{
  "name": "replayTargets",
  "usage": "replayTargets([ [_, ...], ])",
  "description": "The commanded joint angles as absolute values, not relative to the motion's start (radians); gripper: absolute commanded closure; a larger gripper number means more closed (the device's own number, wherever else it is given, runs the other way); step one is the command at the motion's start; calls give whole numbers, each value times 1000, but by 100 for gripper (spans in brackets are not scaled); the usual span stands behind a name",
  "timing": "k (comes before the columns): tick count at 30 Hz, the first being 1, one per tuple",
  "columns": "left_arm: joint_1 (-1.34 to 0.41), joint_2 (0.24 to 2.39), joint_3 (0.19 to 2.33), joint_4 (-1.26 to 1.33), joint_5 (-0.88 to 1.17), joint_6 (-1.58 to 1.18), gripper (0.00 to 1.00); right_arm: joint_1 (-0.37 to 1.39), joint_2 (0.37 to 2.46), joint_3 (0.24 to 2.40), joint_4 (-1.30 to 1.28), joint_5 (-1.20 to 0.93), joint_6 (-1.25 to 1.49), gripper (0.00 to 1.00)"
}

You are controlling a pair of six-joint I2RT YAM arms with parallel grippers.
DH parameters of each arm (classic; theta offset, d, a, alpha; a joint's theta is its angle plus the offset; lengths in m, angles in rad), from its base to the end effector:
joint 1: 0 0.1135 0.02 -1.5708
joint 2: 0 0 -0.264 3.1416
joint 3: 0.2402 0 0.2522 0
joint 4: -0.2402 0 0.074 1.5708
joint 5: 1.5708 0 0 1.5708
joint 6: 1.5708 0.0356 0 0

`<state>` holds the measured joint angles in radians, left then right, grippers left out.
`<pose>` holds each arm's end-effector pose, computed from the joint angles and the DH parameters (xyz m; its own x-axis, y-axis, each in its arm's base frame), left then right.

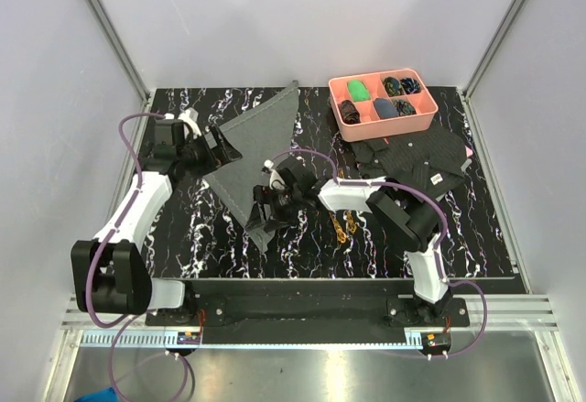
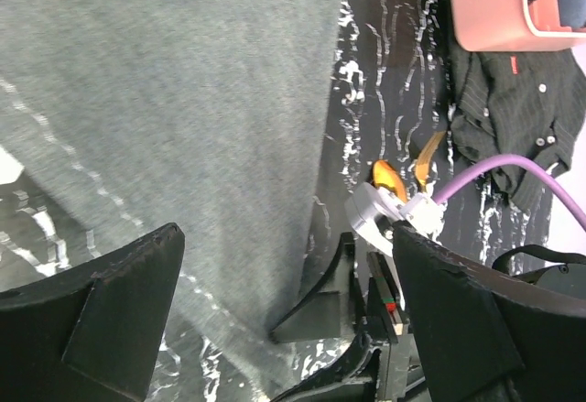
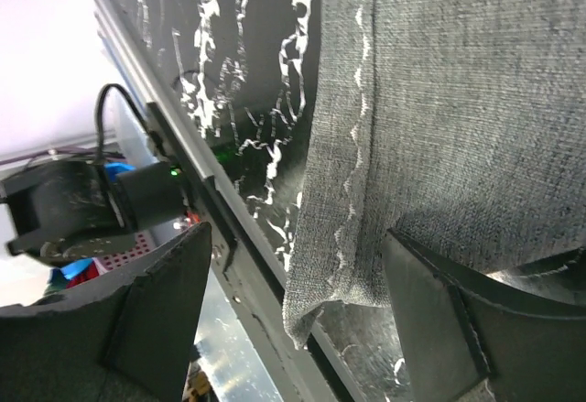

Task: Fold the napkin, place the utensils inside, and roll it up
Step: Fold the napkin

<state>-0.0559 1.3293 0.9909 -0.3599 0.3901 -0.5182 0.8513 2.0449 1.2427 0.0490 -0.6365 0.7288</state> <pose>0.2885 -0.0297 0.2764 -0.7273 -0.4181 -0.5443 -0.0204 0.8058 -0.5918 0.2667 0.3365 0.1438 -0.9294 -0.2480 -0.2734 -0.3642 0.4947 0.7891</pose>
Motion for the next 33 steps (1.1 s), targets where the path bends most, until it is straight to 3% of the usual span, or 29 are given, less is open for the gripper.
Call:
replayTargets([
  [1, -23, 1292, 1014, -380, 414, -462, 1, 865, 2006, 1284, -24, -614, 663, 18],
  [13, -18, 1295, 997, -373, 428, -451, 1, 922, 1922, 1322, -97, -604, 652, 17],
  [33, -12, 1289, 996, -374, 431, -445, 1, 957, 2000, 1301, -201, -584, 600, 17],
])
